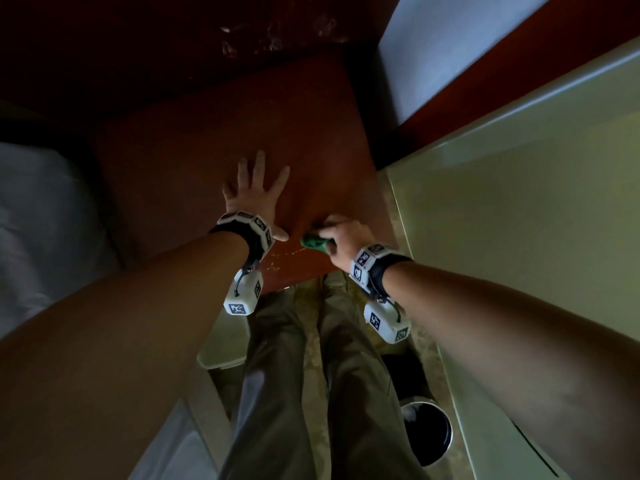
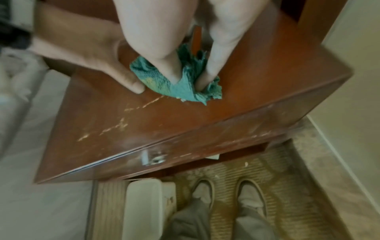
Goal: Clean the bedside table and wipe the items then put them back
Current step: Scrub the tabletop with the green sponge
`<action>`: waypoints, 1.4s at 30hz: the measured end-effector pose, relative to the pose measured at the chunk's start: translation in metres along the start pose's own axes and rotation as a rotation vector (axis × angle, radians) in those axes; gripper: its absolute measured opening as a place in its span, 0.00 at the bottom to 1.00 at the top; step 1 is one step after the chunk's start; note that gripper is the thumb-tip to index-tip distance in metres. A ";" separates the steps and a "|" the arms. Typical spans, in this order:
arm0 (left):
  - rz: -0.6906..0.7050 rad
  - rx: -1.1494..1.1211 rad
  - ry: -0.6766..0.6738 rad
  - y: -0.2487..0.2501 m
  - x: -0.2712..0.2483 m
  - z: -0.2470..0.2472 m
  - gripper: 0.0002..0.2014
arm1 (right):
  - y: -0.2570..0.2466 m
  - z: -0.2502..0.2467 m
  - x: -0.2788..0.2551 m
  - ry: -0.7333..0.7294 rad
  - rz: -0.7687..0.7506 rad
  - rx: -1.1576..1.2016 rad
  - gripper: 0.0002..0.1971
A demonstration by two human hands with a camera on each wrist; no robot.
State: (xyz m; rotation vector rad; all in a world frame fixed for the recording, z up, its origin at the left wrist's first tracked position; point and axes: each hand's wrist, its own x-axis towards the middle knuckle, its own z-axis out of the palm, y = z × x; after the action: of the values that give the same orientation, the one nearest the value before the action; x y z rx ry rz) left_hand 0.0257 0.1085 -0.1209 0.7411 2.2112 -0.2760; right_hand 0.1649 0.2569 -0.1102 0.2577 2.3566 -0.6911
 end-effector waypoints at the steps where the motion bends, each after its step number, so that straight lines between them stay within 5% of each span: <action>1: 0.003 0.011 -0.005 0.000 0.000 -0.001 0.70 | -0.004 0.005 -0.001 -0.026 -0.002 0.009 0.20; 5: 0.041 0.066 -0.005 -0.005 -0.001 -0.005 0.69 | -0.012 -0.003 0.000 -0.020 0.106 0.145 0.20; 11: 0.067 0.135 0.021 -0.009 0.000 -0.006 0.69 | 0.008 -0.048 0.035 0.444 0.441 0.418 0.16; 13: 0.071 0.129 0.035 -0.009 0.001 -0.003 0.69 | 0.016 -0.052 0.047 0.496 0.496 0.452 0.16; 31: 0.052 0.053 0.022 -0.007 0.000 -0.003 0.69 | -0.025 0.011 0.015 -0.006 -0.016 0.083 0.23; 34: 0.043 0.058 0.017 -0.007 -0.001 -0.005 0.69 | -0.018 0.006 0.009 0.013 0.103 0.208 0.20; 39: 0.046 0.047 0.004 -0.007 -0.001 -0.006 0.69 | 0.028 -0.016 -0.010 0.413 0.464 0.417 0.14; 42: 0.047 0.038 0.007 -0.007 -0.002 -0.005 0.69 | 0.059 -0.020 -0.012 0.447 0.531 0.354 0.15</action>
State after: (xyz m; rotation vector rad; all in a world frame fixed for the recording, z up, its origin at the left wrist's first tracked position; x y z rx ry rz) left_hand 0.0196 0.1046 -0.1165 0.8149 2.1971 -0.2922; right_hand 0.1841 0.3168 -0.1138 1.2535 2.3824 -0.8377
